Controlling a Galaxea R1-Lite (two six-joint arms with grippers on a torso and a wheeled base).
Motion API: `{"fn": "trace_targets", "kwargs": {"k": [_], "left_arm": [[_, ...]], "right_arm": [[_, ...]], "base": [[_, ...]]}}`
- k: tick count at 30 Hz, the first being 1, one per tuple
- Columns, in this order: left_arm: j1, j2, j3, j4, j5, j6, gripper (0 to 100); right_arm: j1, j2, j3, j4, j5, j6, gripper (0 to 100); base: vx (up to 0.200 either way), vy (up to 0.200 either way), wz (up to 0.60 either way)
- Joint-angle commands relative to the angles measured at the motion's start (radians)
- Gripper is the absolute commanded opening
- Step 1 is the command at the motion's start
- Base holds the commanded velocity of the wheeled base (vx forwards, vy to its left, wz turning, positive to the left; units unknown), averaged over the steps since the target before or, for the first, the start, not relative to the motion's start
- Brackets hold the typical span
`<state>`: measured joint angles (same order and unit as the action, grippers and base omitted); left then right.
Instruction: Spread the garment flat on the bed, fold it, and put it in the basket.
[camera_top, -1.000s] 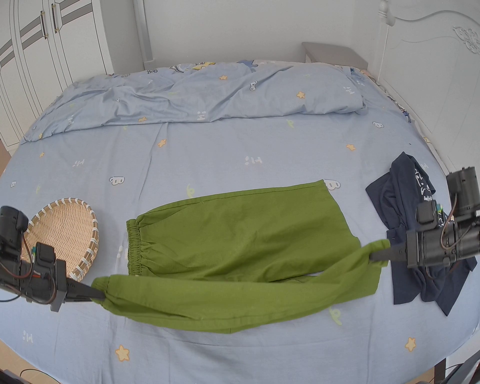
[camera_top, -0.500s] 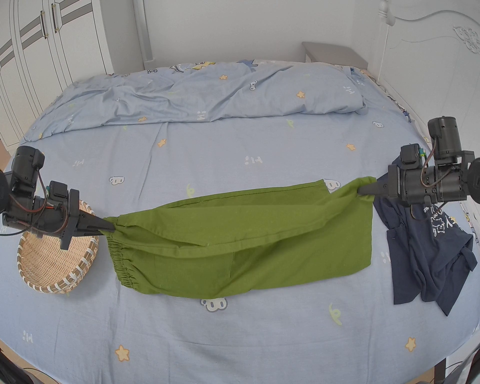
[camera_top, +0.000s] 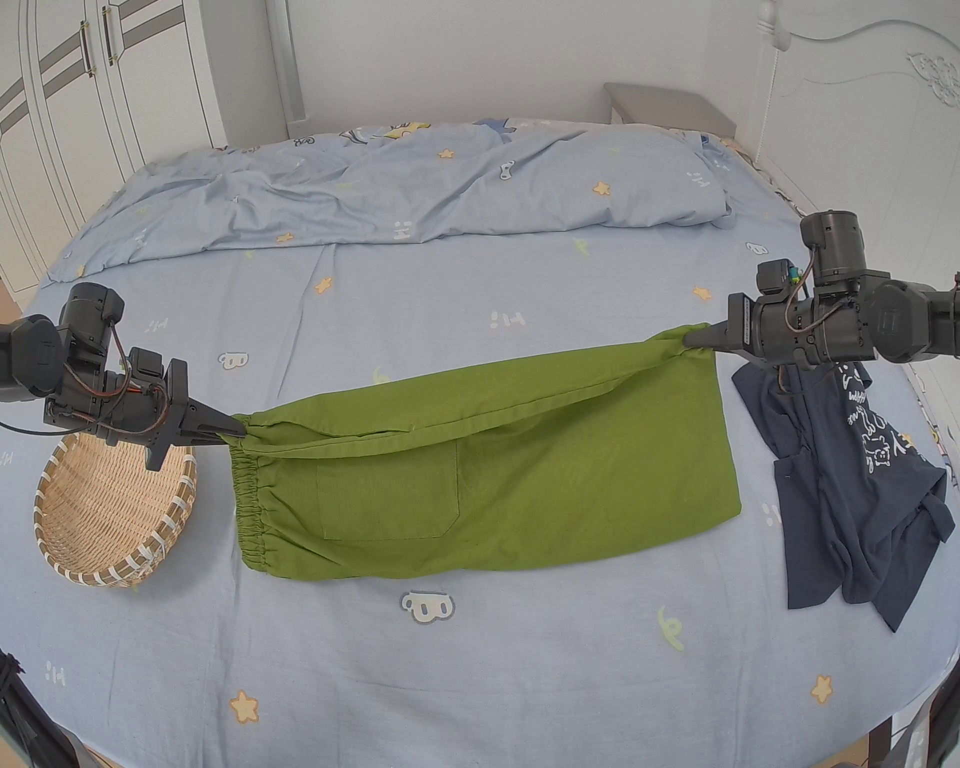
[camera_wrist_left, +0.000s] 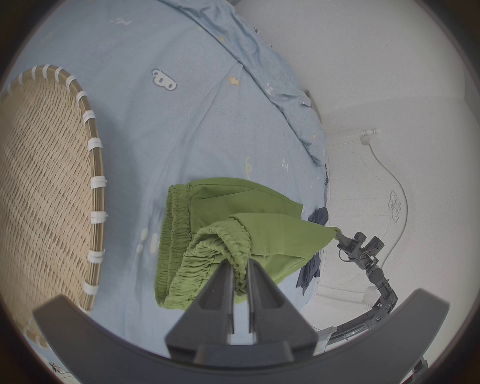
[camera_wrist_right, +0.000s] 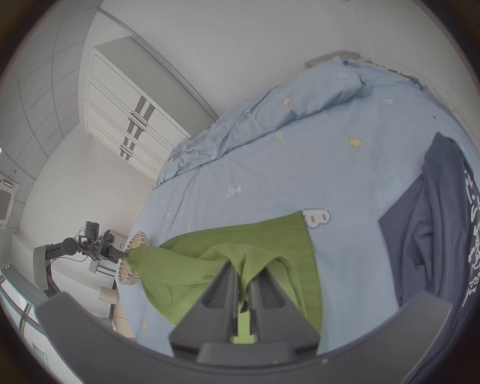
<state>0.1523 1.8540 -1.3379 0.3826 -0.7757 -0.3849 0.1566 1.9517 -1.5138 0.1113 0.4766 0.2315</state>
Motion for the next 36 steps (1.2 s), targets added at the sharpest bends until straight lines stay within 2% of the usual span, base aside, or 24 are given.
{"fn": "trace_targets", "kwargs": {"k": [1,14,15,24,31,36], "left_arm": [[0.003,0.056,-0.026,-0.001,0.001,0.0,0],[0.007,0.082,-0.044,-0.001,0.003,0.004,0],[0.001,0.08,-0.037,-0.001,0.004,0.011,100],[-0.019,0.068,-0.046,-0.01,0.001,-0.002,100],[-0.08,0.022,-0.041,-0.011,-0.002,-0.112,100],[-0.108,0.047,-0.038,-0.047,0.0,-0.117,100]], "right_arm": [[0.006,0.07,-0.011,-0.005,-0.003,-0.001,0],[0.023,0.107,-0.022,-0.016,-0.003,-0.004,0],[0.026,0.11,-0.022,-0.018,-0.003,-0.004,100],[0.034,0.108,-0.011,-0.022,-0.001,-0.006,100],[0.026,0.096,0.063,-0.024,0.0,0.0,100],[-0.005,0.042,0.156,-0.073,0.025,0.009,100]], "base": [[0.0,0.0,0.0],[0.0,0.0,0.0],[0.0,0.0,0.0],[0.0,0.0,0.0],[0.0,0.0,0.0],[0.0,0.0,0.0]]}}
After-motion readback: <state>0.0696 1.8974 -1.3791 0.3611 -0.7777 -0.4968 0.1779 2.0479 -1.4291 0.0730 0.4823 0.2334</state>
